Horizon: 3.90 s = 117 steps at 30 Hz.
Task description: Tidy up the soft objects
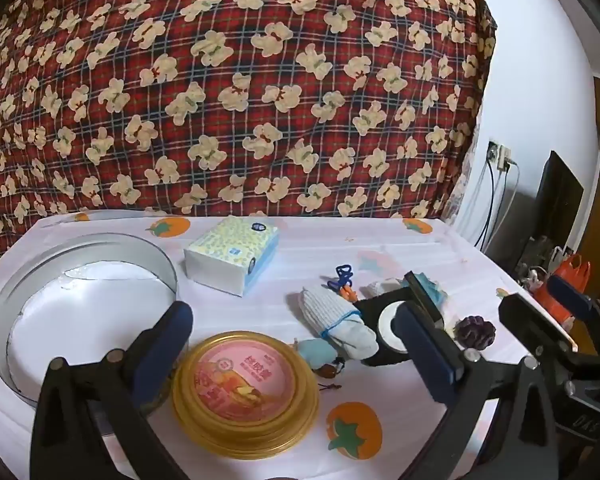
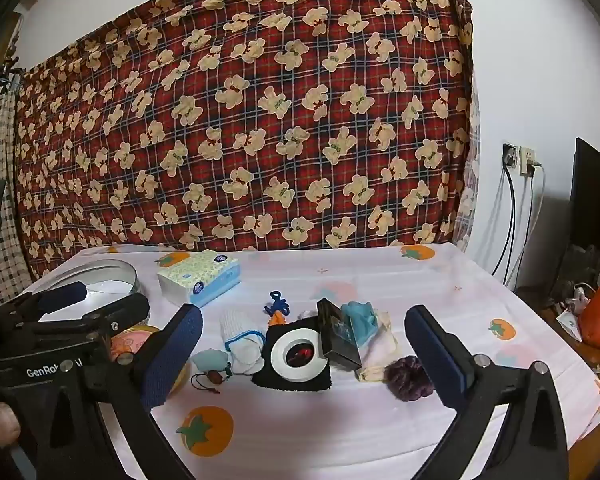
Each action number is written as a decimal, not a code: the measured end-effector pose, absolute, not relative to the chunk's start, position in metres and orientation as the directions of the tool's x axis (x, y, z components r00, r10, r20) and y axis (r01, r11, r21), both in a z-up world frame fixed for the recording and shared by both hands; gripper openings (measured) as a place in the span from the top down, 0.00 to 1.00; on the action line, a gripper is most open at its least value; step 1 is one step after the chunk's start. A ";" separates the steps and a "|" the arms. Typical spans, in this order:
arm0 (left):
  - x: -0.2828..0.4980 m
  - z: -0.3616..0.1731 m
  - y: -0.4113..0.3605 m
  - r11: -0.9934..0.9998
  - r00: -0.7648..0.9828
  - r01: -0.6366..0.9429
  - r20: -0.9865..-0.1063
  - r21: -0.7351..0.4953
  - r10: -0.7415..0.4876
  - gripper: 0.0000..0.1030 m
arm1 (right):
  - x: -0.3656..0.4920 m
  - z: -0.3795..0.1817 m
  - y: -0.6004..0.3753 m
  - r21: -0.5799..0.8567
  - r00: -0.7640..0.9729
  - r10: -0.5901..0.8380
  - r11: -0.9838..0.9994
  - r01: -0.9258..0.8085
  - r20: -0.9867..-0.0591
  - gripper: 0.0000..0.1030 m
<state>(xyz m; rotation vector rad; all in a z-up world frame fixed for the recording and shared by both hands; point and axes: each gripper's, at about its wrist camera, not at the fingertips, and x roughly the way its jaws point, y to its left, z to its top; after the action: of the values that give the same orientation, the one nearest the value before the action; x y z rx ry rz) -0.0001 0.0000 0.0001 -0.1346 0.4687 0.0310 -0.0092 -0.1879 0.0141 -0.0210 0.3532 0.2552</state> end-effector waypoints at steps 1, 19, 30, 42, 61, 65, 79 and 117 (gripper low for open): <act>0.000 0.000 0.000 0.991 0.892 -0.058 -0.452 -0.124 -0.004 0.00 | -0.009 0.014 -0.188 0.026 0.906 0.244 0.968 -0.251 -0.346 0.01; 0.001 -0.003 0.006 0.988 0.892 -0.065 -0.452 -0.139 -0.005 0.00 | -0.009 0.010 -0.187 0.028 0.900 0.243 0.968 -0.250 -0.363 0.01; 0.001 -0.003 0.006 0.988 0.892 -0.067 -0.452 -0.136 -0.001 0.00 | -0.008 0.008 -0.188 0.031 0.898 0.244 0.968 -0.250 -0.367 0.01; 0.001 -0.003 0.005 0.989 0.891 -0.066 -0.454 -0.132 -0.001 0.00 | -0.008 0.009 -0.187 0.036 0.895 0.246 0.967 -0.251 -0.371 0.01; 0.003 -0.009 0.008 0.989 0.889 -0.066 -0.459 -0.133 -0.002 0.00 | -0.006 0.002 -0.187 0.039 0.890 0.248 0.967 -0.253 -0.383 0.01; 0.003 -0.009 0.008 0.989 0.888 -0.066 -0.459 -0.133 -0.002 0.00 | -0.006 0.001 -0.187 0.040 0.889 0.249 0.967 -0.253 -0.385 0.01; -0.001 -0.026 0.014 0.989 0.885 -0.064 -0.466 -0.133 -0.005 0.00 | -0.006 -0.005 -0.190 0.042 0.888 0.243 0.968 -0.246 -0.391 0.01; 0.067 -0.036 -0.081 0.997 0.818 0.074 -0.571 -0.022 -0.073 0.05 | 0.107 -0.079 -0.283 0.046 0.702 0.121 0.991 -0.125 -0.701 0.27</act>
<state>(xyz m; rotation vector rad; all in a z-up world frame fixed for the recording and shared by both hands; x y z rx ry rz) 0.0670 -0.0811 -0.0360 0.0016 0.6084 -0.0780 0.1067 -0.2830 -0.0790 -0.0050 0.7801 0.1365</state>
